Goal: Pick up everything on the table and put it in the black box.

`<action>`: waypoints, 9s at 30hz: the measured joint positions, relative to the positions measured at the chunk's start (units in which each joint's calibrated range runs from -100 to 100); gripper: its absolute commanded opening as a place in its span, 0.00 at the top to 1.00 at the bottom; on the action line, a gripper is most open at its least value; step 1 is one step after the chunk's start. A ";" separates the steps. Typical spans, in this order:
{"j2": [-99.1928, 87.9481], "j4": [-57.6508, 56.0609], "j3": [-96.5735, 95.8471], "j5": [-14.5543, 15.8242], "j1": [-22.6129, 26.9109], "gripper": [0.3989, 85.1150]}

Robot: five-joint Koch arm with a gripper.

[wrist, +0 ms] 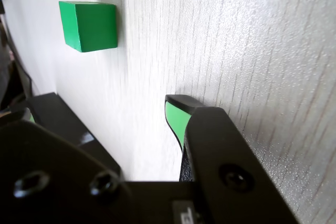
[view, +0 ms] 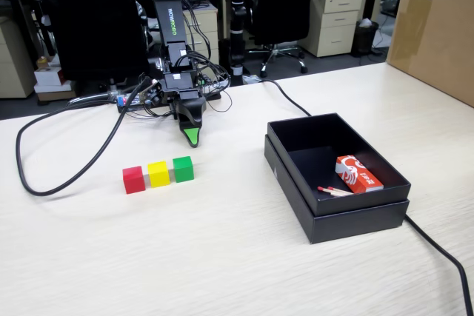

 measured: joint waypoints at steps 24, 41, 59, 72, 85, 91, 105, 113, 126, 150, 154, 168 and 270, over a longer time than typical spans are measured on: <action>0.00 0.00 0.00 0.00 0.00 0.43; 0.00 -0.08 0.00 0.00 0.00 0.43; 0.00 -0.08 0.00 -0.10 0.73 0.43; 0.00 -23.62 14.79 0.59 -0.29 0.44; 16.96 -66.98 58.33 0.54 -3.91 0.45; 33.27 -70.15 68.55 -4.93 -8.89 0.45; 70.94 -70.62 92.20 -12.45 -17.19 0.45; 84.53 -70.62 96.03 -13.24 -18.27 0.45; 97.35 -70.62 103.06 -12.45 -17.19 0.45; 90.87 -67.29 106.44 -10.94 -15.29 0.99; 72.23 -67.36 106.44 -9.33 -10.45 0.99; 75.08 -67.52 122.96 2.15 12.75 0.99; 84.53 -67.29 88.00 -8.01 -11.18 0.44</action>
